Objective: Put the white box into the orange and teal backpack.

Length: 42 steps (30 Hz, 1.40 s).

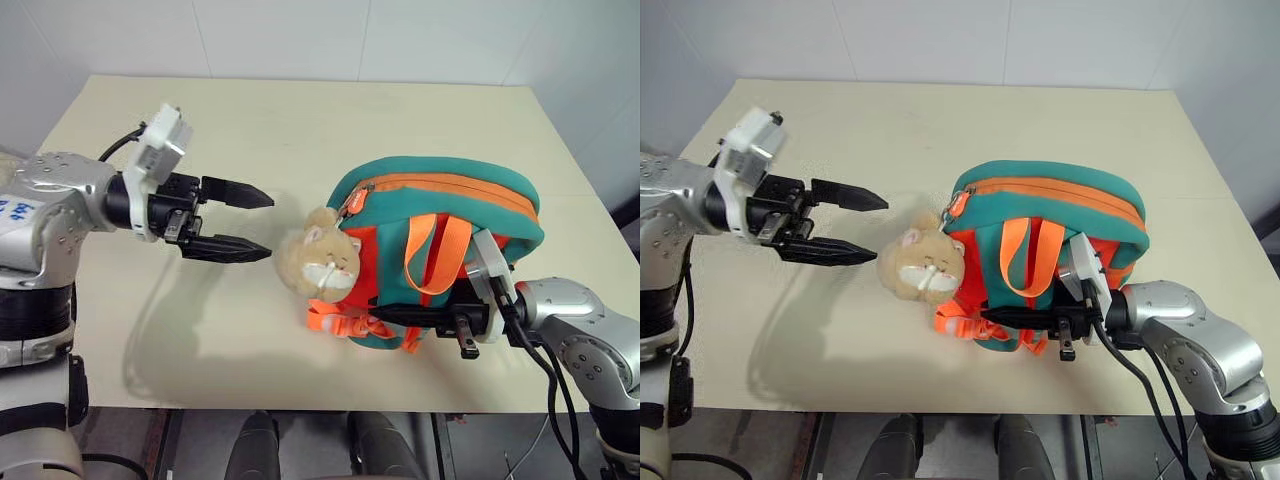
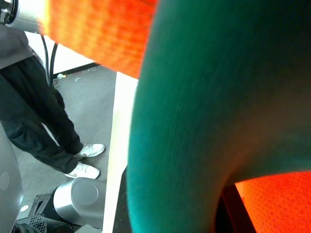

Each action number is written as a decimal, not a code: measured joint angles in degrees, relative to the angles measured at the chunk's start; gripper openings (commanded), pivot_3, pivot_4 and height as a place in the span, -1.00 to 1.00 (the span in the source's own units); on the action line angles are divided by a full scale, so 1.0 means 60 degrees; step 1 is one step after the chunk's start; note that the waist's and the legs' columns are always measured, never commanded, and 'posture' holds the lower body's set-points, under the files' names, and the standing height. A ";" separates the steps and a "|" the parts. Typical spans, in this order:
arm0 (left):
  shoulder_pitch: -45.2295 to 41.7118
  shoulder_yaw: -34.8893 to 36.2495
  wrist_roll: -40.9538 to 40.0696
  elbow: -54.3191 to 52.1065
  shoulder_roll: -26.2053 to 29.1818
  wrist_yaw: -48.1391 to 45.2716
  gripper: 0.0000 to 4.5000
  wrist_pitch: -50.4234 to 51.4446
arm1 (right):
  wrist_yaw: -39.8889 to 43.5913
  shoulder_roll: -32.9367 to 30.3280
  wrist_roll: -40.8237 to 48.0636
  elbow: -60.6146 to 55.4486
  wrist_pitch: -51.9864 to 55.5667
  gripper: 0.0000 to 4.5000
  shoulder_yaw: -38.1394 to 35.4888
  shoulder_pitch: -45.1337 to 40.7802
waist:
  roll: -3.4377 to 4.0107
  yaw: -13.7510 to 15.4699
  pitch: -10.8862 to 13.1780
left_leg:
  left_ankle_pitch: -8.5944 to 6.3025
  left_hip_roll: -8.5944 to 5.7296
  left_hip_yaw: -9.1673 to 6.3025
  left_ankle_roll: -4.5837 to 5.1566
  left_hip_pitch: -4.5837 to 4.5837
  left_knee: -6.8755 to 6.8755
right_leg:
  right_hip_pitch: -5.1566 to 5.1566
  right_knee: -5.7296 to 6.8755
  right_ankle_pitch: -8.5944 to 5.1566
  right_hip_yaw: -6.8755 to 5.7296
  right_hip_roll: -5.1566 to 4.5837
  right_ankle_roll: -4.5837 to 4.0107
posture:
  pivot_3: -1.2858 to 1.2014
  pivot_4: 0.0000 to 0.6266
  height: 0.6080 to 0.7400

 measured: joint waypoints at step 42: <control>-0.0815 -0.1088 -0.1780 -0.1783 0.0166 0.2203 -1.00 0.1739 | -0.0023 0.0170 -0.0366 0.0362 0.0006 -1.00 0.0322 -0.0338 | -0.0001 -0.0108 0.0001 | -0.0009 0.0000 0.0010 -0.0002 0.0124 -0.0037 | 0.0122 -0.0060 0.0003 0.0013 0.0002 -0.0007 | 0.03 -0.52 1.00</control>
